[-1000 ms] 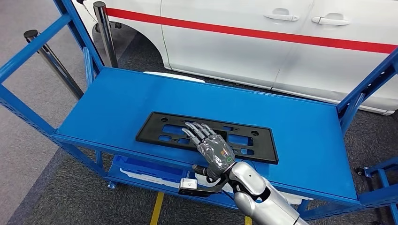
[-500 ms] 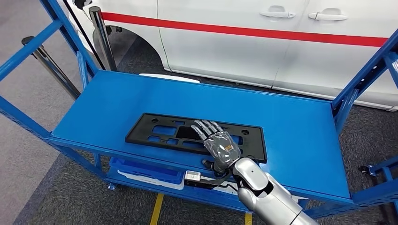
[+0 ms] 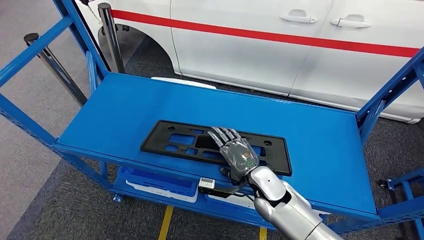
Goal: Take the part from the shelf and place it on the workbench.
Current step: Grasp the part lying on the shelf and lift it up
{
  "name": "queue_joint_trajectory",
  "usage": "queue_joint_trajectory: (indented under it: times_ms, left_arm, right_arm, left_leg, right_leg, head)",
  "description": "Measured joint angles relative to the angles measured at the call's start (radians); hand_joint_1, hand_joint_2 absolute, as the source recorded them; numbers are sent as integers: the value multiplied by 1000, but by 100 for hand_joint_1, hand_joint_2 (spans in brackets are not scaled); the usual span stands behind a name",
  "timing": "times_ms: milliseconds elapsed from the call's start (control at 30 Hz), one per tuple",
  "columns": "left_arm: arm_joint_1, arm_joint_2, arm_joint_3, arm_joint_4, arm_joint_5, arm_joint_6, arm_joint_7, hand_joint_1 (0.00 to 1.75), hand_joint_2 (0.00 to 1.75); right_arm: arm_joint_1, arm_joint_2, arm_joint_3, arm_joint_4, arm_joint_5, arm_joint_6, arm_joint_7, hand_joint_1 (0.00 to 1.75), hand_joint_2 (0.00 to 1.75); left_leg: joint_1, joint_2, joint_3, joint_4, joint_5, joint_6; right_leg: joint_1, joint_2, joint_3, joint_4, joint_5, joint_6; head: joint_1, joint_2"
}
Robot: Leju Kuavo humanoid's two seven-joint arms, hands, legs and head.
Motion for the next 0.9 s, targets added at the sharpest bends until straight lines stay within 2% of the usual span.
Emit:
queue_joint_trajectory:
  times_ms: [33,67,100,133,200,233,267,300,367,400,467,500,533,567,600,633,667,700,767,800,900]
  left_arm:
    - [0,0,0,0,0,0,0,0,0]
    - [0,0,0,0,1,0,-1,0,0]
    - [0,0,0,0,2,0,-1,0,0]
    - [1,0,0,0,2,0,-1,0,0]
    - [2,-1,0,0,4,-1,-1,0,0]
    - [1,-1,0,0,6,-1,-2,0,0]
    - [0,-1,0,0,7,-1,-2,0,0]
    - [0,-1,0,0,8,-1,-2,0,0]
    - [-1,-1,0,0,10,-1,-2,0,0]
    - [0,-1,0,0,11,-1,-2,0,0]
    - [-1,-2,0,0,13,-1,-3,0,0]
    - [-1,-2,0,0,14,-1,-3,0,0]
    - [-1,-2,0,0,15,-1,-3,0,0]
    - [-1,-2,0,0,16,-1,-4,0,0]
    - [1,-2,0,0,16,-1,-4,0,0]
    - [3,-2,0,0,16,-1,-4,0,0]
    - [4,-1,0,0,17,-1,-5,0,0]
    - [4,-1,0,0,17,-1,-7,0,0]
    - [3,0,0,0,18,-1,-14,0,0]
    - [3,0,0,0,18,-1,-18,0,0]
    - [3,0,-1,0,18,-2,-28,0,0]
  right_arm:
    - [-2,0,1,6,0,6,1,0,175]
    - [-3,0,2,12,0,12,2,0,175]
    - [-3,0,3,18,-1,19,2,0,175]
    - [-5,0,5,23,-2,25,2,0,175]
    - [-13,0,7,29,-4,37,2,0,175]
    - [-19,0,9,32,-5,42,2,0,175]
    - [-25,0,11,34,-6,45,2,0,175]
    - [-29,0,12,37,-6,48,2,0,175]
    - [-35,0,15,41,-8,50,2,0,175]
    - [-38,1,16,42,-8,51,2,9,175]
    - [-44,2,19,45,-8,56,2,78,175]
    - [-45,2,21,48,-8,59,2,120,175]
    - [-46,3,22,51,-8,62,2,153,175]
    - [-47,3,24,53,-8,64,2,163,175]
    - [-47,3,26,57,-8,66,2,168,175]
    - [-47,3,28,59,-8,67,2,169,175]
    - [-47,3,31,61,-8,67,2,169,175]
    - [-48,3,32,63,-8,67,2,169,175]
    - [-51,3,35,65,-8,69,2,169,175]
    - [-53,2,36,65,-8,70,2,171,175]
    - [-56,2,40,65,-10,72,3,172,175]
  left_leg:
    - [0,0,-1,0,0,2]
    - [0,0,-1,1,0,3]
    - [0,0,-1,2,-1,2]
    - [0,-1,-1,4,-2,1]
    - [1,-2,0,11,-7,-4]
    - [0,-2,-2,17,-11,-9]
    - [-2,-3,-4,22,-14,-14]
    - [-3,-3,-6,25,-16,-19]
    - [-3,-3,-5,22,-15,-31]
    - [-1,-3,-5,26,-19,-36]
    - [2,-3,-26,75,-54,-46]
    - [3,-2,-51,129,-86,-50]
    - [3,-2,-83,198,-120,-53]
    - [3,-2,-113,262,-145,-56]
    - [4,-2,-132,301,-152,-57]
    - [4,-2,-133,302,-139,-57]
    - [5,-2,-113,260,-108,-56]
    - [6,-2,-79,187,-69,-54]
    - [3,-3,-19,62,-24,-48]
    - [1,-4,-6,32,-18,-44]
    - [-1,-5,-5,22,-16,-27]
  right_leg:
    - [-3,0,-32,67,-30,4]
    - [-6,0,-59,122,-48,7]
    - [-9,0,-73,147,-47,10]
    - [-12,-1,-69,135,-28,13]
    - [-18,-2,-14,14,42,14]
    - [-18,-2,16,-48,65,13]
    - [-16,-2,36,-92,78,10]
    - [-14,-1,45,-111,79,6]
    - [-10,1,46,-114,79,-4]
    - [-11,1,48,-118,81,-11]
    - [-16,-1,51,-126,87,-24]
    - [-17,-2,51,-128,88,-28]
    - [-16,-3,49,-128,89,-30]
    - [-15,-4,48,-127,89,-30]
    - [-15,-4,48,-127,89,-30]
    - [-14,-3,48,-126,88,-30]
    - [-14,-2,49,-126,88,-29]
    - [-14,-2,50,-124,87,-28]
    - [-11,-1,50,-121,85,-21]
    - [-10,-1,48,-120,85,-16]
    - [-9,0,48,-124,87,1]
  head:
    - [0,0]
    - [0,0]
    - [0,0]
    - [0,0]
    - [0,0]
    - [0,0]
    - [0,0]
    - [0,0]
    - [0,0]
    - [0,0]
    - [-1,0]
    - [-1,0]
    - [-1,0]
    - [-1,0]
    - [-1,0]
    - [-1,0]
    - [-1,0]
    - [-1,0]
    - [-1,0]
    - [-1,0]
    - [-1,0]
